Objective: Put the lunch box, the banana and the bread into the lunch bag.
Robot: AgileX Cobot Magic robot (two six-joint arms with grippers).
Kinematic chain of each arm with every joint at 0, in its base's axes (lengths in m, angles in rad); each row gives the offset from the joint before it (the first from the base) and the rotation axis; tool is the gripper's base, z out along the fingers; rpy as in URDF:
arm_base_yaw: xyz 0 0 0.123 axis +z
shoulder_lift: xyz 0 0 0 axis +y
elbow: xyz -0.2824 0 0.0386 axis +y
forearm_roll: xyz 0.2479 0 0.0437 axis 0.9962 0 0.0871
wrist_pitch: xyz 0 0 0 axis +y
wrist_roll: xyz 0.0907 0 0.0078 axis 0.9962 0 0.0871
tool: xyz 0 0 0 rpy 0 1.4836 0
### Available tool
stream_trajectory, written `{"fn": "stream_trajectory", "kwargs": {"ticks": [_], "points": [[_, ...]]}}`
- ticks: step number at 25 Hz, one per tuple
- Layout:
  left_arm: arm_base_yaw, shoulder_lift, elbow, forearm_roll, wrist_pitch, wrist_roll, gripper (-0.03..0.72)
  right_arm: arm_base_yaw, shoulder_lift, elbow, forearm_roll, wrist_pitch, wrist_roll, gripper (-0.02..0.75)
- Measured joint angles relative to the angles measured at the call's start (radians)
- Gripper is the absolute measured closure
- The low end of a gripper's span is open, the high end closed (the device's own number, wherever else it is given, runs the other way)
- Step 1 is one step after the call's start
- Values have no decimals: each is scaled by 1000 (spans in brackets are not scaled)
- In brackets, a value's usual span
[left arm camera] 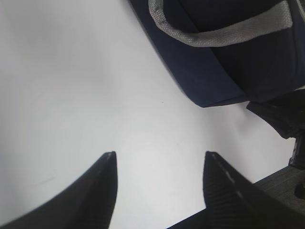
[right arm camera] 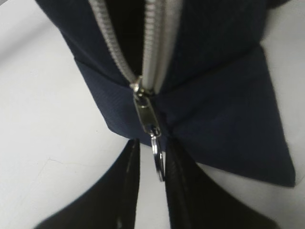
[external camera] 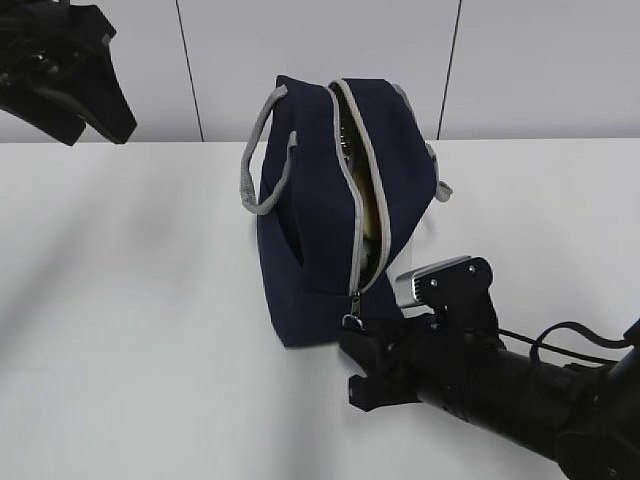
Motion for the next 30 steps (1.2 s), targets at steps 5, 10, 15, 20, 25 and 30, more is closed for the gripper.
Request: {"fn": "stream_trajectory", "kwargs": {"ticks": [5,10,15,20,25,30], "points": [[0,0,0,-11,0,0,262,0,2,0,9,0,0,700],[0,0,0,-19,0,0,262,0,2,0,10,3,0,738],[0,0,0,-20,0,0,262,0,-5,4,-13,15,25,738],[0,0,0,-20,0,0,263,0,-69,35,-21,64,36,738],[0,0,0,-20,0,0,263,0,-158,44,-33,132,38,738],[0,0,0,-20,0,0,263,0,-264,46,-33,195,38,738]]}}
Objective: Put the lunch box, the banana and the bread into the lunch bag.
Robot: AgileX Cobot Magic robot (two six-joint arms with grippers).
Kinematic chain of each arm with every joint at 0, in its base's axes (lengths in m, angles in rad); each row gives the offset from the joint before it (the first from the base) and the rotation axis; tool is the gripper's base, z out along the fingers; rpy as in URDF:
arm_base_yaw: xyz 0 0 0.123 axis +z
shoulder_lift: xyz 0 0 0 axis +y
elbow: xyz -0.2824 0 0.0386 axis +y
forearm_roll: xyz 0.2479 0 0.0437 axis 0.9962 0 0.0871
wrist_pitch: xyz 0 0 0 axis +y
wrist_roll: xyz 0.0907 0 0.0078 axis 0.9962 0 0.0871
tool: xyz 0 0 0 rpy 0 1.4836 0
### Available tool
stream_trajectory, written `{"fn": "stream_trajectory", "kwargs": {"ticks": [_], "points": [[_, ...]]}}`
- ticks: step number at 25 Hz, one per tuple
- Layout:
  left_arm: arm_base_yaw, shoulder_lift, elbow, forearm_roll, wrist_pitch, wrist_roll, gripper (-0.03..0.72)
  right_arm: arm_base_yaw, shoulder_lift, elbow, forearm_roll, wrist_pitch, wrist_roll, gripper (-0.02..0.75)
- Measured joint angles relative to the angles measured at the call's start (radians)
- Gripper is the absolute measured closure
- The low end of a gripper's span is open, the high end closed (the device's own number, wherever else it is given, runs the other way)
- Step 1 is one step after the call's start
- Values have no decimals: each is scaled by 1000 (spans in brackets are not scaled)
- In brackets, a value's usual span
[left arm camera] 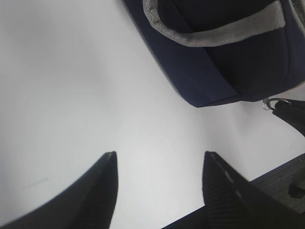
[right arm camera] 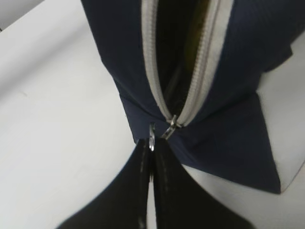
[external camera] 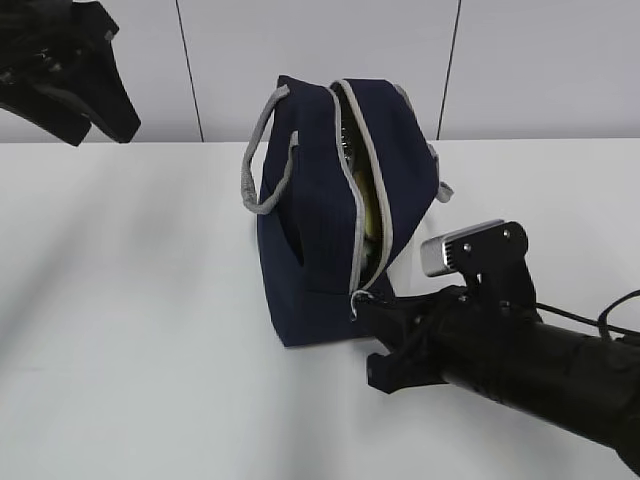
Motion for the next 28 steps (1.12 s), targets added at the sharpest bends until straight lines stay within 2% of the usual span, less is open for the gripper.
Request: {"fn": "stream_trajectory", "kwargs": {"ticks": [11,21,28], "points": [[0,0,0,-2,0,0,263,0,-183,-53,-19,166,-19,738],[0,0,0,-4,0,0,263,0,-199,-281,-95,390,-41,738],[-4,0,0,-4,0,0,263,0,-170,-435,-104,527,-76,738]]}}
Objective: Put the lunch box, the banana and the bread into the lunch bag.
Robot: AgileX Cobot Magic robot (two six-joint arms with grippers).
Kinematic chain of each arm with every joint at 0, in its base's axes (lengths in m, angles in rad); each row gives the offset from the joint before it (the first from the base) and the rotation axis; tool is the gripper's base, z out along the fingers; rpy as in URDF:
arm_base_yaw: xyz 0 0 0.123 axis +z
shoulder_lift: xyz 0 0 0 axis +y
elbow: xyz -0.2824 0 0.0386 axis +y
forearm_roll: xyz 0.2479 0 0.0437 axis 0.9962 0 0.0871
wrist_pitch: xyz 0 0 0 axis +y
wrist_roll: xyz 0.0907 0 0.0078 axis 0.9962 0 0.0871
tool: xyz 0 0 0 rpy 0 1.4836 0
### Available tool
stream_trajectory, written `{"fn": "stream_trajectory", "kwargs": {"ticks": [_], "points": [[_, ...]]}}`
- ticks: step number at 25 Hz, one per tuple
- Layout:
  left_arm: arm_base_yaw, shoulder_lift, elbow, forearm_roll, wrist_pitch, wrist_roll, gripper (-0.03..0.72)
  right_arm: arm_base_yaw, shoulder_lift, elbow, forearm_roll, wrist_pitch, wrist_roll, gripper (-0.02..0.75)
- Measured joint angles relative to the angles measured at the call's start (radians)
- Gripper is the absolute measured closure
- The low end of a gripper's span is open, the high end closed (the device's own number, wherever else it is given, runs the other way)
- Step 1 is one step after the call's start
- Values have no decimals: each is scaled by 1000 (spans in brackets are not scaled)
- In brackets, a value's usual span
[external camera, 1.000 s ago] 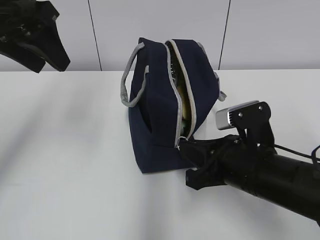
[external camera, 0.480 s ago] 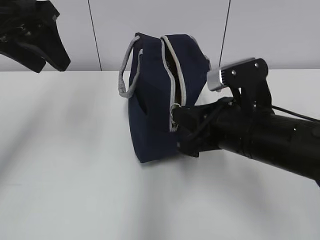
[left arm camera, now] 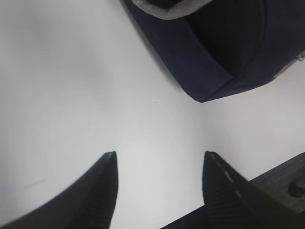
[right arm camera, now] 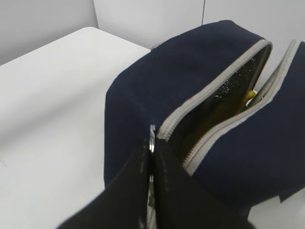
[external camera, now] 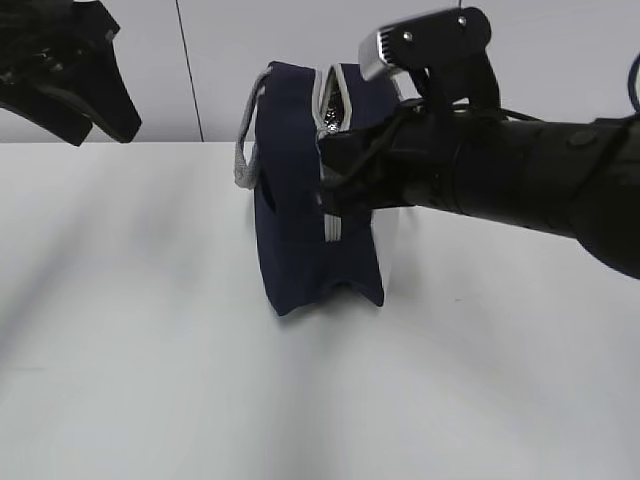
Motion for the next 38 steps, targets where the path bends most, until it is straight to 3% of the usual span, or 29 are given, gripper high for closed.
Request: {"fn": "stream_trajectory", "kwargs": {"ticks": [8,20,38], "points": [[-57,0,0,-1,0,14,263,0,29,-134,17,85,-2,738],[-60,45,0,-6,-19,106,263,0,50,-221,297,126,-2,738],[-60,201,0,-328,-309,377,263,0,50,-270,324,175,115,738]]}}
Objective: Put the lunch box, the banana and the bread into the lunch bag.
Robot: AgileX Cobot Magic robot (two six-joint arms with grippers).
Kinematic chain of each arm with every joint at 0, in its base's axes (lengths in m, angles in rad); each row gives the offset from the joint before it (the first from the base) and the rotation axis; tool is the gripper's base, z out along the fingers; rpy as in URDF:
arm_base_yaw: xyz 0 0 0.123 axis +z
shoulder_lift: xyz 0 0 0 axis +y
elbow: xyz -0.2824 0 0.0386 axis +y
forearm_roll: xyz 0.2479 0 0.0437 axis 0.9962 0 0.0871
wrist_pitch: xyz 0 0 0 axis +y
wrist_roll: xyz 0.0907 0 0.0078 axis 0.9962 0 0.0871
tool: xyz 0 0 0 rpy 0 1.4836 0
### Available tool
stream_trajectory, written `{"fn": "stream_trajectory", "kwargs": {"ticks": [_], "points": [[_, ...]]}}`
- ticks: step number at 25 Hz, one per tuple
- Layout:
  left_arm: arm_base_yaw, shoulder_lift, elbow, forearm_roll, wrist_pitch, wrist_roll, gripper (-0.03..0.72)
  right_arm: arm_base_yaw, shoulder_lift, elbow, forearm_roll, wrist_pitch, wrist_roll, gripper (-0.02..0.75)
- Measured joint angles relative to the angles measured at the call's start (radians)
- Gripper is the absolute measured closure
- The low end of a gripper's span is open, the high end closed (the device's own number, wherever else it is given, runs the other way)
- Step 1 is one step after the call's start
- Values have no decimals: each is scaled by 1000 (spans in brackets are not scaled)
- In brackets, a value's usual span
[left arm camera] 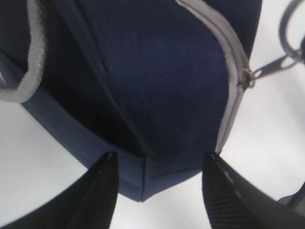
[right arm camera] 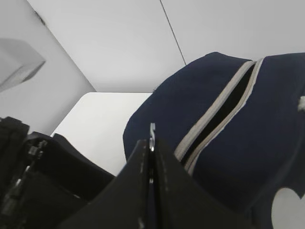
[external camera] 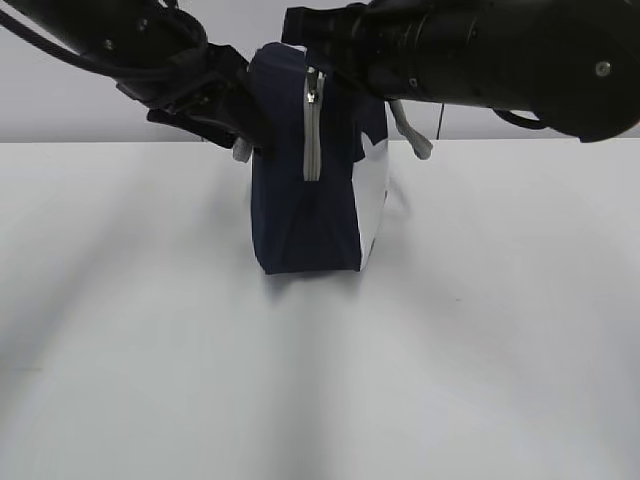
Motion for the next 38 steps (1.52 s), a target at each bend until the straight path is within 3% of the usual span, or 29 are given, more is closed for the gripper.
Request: {"fn": "stream_trajectory", "kwargs": {"ticks": [6,11,14,21,28,38], "points": [[0,43,0,-56,-56,58,297,0,0,-19,2,7,6,738],[-2,61,0,-62,-55,108,577,0,0,-26,2,15,8,738],[-2,61,0,-27,-18,156,669,0,2,-26,2,29,8,738],[-2,61,0,141,109,194,684,0,2,-26,-6,69,8,738],[-2,61,0,188,158,196,683,-2,16,-30,-18,71,-3,738],[-2,21,0,210,205,198,681,-85,35,-74,-38,107,-11,738]]}}
